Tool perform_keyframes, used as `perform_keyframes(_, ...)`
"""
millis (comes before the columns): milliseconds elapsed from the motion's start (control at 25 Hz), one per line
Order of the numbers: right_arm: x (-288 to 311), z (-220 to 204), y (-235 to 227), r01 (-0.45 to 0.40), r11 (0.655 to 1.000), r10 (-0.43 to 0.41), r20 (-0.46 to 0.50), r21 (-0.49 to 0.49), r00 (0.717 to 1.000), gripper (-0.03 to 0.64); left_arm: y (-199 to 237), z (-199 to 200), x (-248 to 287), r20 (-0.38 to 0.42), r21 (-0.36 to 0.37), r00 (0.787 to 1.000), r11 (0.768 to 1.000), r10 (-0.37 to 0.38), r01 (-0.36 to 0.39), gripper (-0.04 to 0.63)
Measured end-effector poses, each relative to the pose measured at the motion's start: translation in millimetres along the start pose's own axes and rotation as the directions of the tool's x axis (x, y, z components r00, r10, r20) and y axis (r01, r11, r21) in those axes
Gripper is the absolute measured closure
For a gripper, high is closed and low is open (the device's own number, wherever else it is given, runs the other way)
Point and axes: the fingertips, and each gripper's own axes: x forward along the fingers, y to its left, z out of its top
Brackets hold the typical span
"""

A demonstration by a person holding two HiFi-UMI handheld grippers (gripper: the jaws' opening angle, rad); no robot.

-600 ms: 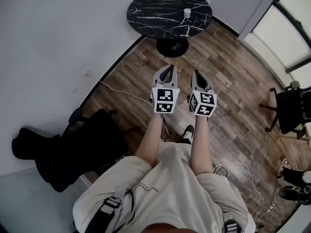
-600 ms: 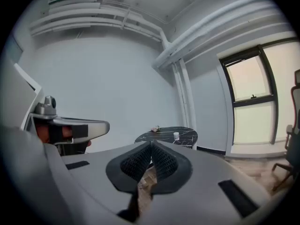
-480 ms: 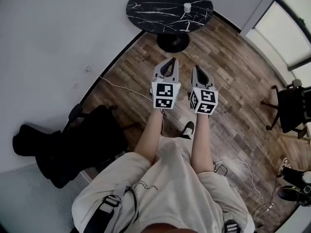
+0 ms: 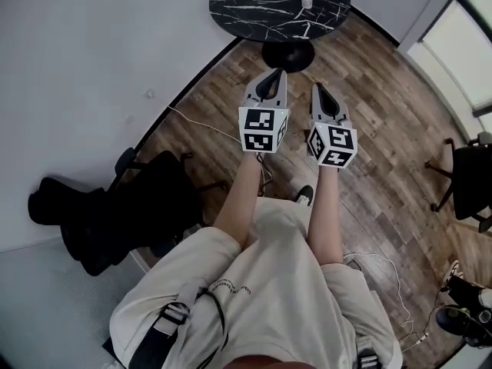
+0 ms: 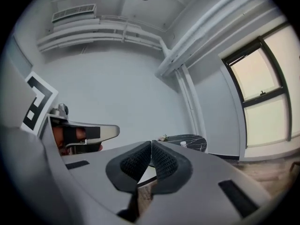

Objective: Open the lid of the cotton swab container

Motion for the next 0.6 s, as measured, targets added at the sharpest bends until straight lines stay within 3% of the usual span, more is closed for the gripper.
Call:
perform_keyframes(280, -28.1, 6.3, -50.8, -0.115, 0.992, 0.113, 0.033, 0.056, 0.993, 0.581, -33.9, 1.2, 22.3, 0.022, -0.029, 0.998, 0.998, 0.055, -0.054, 0.571)
perform_keyframes(600, -42.6, 2.6, -116.9, -0.05, 0.982, 0.048, 0.018, 0.182, 0.999, 0.583, -58.0, -8.7, 42.5, -0.012, -0.029, 0.999, 0.998, 0.048, -0.049, 0.572)
